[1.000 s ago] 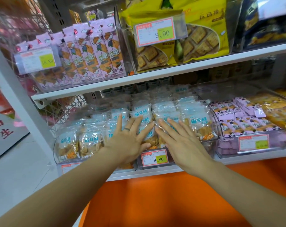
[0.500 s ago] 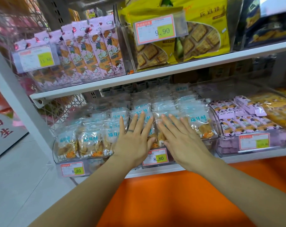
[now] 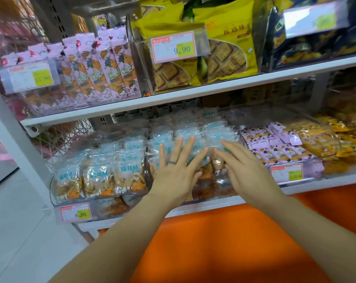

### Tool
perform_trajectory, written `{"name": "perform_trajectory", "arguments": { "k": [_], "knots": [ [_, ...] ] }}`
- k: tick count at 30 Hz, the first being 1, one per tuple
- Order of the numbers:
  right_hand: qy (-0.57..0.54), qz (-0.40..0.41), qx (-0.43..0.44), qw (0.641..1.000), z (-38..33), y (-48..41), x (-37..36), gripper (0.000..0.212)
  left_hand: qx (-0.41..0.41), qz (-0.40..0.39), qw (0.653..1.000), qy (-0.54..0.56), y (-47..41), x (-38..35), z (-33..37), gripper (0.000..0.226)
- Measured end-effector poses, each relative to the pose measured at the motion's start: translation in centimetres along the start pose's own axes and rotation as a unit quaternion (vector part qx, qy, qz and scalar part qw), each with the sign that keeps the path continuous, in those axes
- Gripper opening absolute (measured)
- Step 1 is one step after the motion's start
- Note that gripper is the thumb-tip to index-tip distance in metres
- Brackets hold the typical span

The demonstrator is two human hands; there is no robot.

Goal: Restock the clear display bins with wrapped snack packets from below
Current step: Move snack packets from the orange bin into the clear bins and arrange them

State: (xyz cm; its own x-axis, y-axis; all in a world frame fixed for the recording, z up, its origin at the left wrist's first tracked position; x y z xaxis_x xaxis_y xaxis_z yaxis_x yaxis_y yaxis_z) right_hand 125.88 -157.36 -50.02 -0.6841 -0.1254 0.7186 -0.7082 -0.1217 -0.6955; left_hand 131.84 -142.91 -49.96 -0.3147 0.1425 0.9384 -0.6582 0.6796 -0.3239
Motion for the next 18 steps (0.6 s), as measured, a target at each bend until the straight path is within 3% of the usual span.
{"name": "perform_trajectory", "arguments": {
  "k": [3,7,14,18],
  "knots": [
    [0.072,-0.061,-0.01,0.995,1.6,0.4,-1.5,0.061,-0.002,-0.048,0.999,0.0,-0.7,-1.2,-0.9,0.058],
    [0.093,-0.072,-0.056,0.991,2.0,-1.1,-1.0,0.063,0.02,-0.09,0.995,0.035,-1.0,-1.6,-1.2,0.06],
    [0.064,-0.117,-0.061,0.989,1.6,-0.3,-0.6,0.051,0.029,-0.121,0.992,0.035,-0.7,-0.6,-0.8,0.056],
    [0.005,-0.157,-0.088,0.984,0.8,1.3,1.1,0.055,0.036,-0.082,0.996,0.029,0.5,0.5,0.0,0.057]
  ]
}}
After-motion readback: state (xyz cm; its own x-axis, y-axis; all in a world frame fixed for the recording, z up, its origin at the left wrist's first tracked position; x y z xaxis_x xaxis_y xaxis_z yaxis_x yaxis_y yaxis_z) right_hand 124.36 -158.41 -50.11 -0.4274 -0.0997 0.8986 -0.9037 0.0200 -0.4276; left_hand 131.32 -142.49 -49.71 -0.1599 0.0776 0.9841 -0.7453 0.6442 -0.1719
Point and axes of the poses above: each hand's wrist, its own y-axis away from the middle knuckle, its own x-axis out of the back of the hand, z = x × y, the point moved 6 cm from there along -y, towards the middle knuckle, and after that the axes turned 12 degrees about y, right-handed, at the moved point
